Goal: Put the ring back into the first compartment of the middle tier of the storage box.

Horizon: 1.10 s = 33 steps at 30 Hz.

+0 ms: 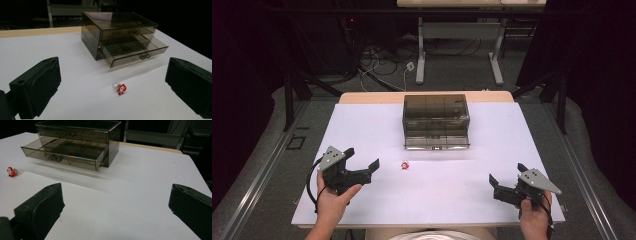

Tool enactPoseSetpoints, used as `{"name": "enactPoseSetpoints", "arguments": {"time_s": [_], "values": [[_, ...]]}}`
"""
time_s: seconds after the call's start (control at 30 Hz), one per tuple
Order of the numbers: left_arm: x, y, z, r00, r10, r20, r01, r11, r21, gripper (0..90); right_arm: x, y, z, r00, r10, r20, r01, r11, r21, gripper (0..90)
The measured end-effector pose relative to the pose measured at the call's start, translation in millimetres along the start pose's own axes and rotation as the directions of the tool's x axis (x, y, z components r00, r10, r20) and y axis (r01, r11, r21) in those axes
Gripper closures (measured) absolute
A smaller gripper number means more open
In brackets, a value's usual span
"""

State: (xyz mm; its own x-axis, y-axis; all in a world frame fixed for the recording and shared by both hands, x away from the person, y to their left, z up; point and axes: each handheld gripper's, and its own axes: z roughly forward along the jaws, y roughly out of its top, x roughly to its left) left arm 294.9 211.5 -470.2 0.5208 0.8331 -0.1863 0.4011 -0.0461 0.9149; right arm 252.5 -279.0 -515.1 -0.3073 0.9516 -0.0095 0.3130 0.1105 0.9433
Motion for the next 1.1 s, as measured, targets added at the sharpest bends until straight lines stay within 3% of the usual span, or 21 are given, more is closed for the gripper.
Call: {"name": "enactPoseSetpoints", "arguments": {"time_s": [0.13,0.5,1.1], "values": [[0.3,3.8,4.4,0.9996,-0.023,0.017,0.023,0.9997,0.009,0.2,0.0,-0.5,0.7,1.0000,-0.002,0.001,0.002,1.0000,0.007,0.0],[-5.7,20.1,22.2,0.9996,-0.006,0.028,0.005,0.9992,0.041,0.3,-1.9,-2.7,2.7,0.9999,0.012,-0.005,-0.012,0.9997,0.021,0.0],[-20.1,25.9,51.7,0.9988,-0.001,0.050,-0.003,0.9957,0.093,0.9,-4.2,-3.9,3.8,1.0000,0.003,-0.008,-0.002,0.9995,0.032,0.0]]}}
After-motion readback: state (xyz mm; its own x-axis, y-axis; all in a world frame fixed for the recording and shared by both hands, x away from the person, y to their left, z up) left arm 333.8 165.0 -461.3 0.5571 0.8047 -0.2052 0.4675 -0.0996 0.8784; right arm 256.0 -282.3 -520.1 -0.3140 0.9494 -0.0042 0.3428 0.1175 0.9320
